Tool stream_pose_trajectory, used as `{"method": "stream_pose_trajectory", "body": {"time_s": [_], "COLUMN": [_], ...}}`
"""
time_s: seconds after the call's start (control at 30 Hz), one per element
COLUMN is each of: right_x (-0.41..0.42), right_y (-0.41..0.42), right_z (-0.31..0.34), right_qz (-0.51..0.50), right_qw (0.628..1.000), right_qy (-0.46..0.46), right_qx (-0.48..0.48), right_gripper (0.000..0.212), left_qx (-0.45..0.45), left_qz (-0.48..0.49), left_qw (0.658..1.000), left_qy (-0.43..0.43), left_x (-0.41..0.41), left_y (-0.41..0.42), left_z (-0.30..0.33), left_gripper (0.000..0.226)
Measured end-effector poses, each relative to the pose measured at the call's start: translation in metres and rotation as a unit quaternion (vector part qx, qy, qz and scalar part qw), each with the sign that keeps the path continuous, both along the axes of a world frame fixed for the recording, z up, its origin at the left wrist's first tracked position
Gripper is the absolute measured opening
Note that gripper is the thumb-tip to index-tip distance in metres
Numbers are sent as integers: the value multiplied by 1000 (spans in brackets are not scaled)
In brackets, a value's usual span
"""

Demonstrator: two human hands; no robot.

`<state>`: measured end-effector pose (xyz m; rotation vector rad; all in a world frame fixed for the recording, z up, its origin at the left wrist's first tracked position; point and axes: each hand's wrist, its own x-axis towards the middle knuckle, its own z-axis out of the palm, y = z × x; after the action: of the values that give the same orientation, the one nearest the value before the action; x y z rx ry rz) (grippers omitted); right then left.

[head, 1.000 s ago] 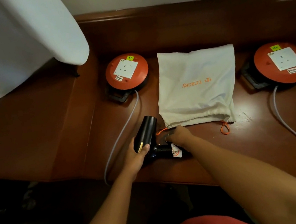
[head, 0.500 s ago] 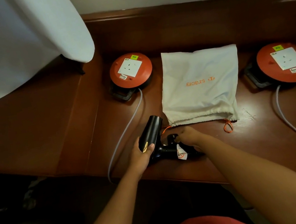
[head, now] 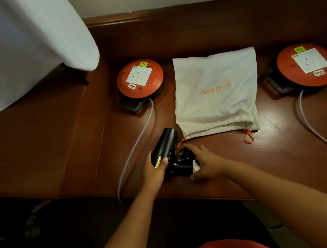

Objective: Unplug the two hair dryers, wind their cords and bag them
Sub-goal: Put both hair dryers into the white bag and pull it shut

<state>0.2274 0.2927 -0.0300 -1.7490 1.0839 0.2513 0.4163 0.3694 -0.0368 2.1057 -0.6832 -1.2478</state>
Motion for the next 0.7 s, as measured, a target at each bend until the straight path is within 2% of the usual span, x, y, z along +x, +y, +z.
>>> {"method": "stream_pose_trajectory", "body": {"time_s": [0.1, 0.23, 0.53, 0.7], "right_x": [5, 9, 2, -8], "right_y": [13, 26, 31, 32], "right_z": [-6, -12, -13, 1], "right_qz": [17, -3, -18, -20], "right_qw": [995, 985, 976, 962], "right_qy": [46, 66, 39, 24], "right_qx": [-90, -158, -212, -272], "right_gripper": [104, 96, 84, 72], "left_qx": [7, 7, -4, -45], "left_qz": [-1, 2, -9, -11], "left_qw": [1000, 1000, 1000, 999], "left_qy": [-3, -4, -3, -19], "left_x": [1, -3, -3, -3], "left_y": [0, 0, 0, -3], "left_z": [0, 4, 8, 7], "left_gripper": [73, 71, 72, 88]}}
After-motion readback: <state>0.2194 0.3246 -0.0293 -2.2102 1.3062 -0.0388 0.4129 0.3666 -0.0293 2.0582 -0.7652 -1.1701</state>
